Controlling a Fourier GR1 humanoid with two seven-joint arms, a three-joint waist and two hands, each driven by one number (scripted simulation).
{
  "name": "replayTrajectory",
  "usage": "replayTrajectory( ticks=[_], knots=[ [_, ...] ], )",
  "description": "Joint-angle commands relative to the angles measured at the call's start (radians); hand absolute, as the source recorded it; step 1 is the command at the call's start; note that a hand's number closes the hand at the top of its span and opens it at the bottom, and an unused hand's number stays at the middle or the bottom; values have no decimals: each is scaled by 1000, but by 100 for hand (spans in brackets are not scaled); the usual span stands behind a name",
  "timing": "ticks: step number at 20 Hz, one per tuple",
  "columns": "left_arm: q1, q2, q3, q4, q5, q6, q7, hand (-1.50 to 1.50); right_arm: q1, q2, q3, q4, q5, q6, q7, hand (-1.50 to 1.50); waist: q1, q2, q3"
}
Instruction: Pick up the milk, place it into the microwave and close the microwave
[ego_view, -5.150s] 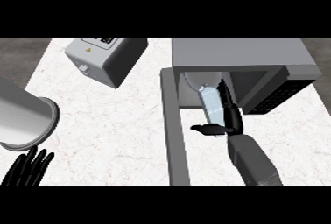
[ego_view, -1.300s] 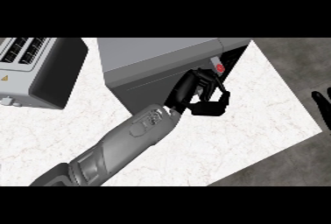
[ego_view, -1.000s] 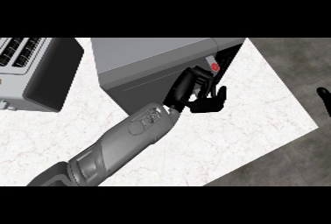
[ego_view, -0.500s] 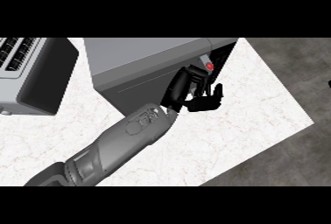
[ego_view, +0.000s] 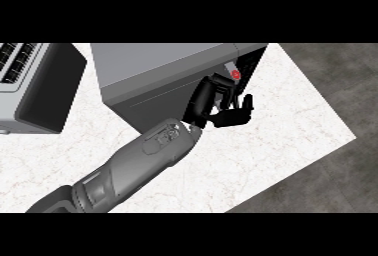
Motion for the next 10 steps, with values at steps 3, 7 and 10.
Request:
replayTrajectory(
  ticks=[3,7,10],
  knots=[
    [-109,-54,9,54,13,-6,14,150,-23,-23,-18,10,-40,10,17,-150,-20,11,3],
    [-103,-54,-2,58,18,0,2,150,-33,-32,-29,16,-61,13,23,-150,-27,13,4],
    [-108,-54,1,53,29,9,1,150,-37,-40,-29,27,-74,21,31,-150,-29,16,5]
  ],
)
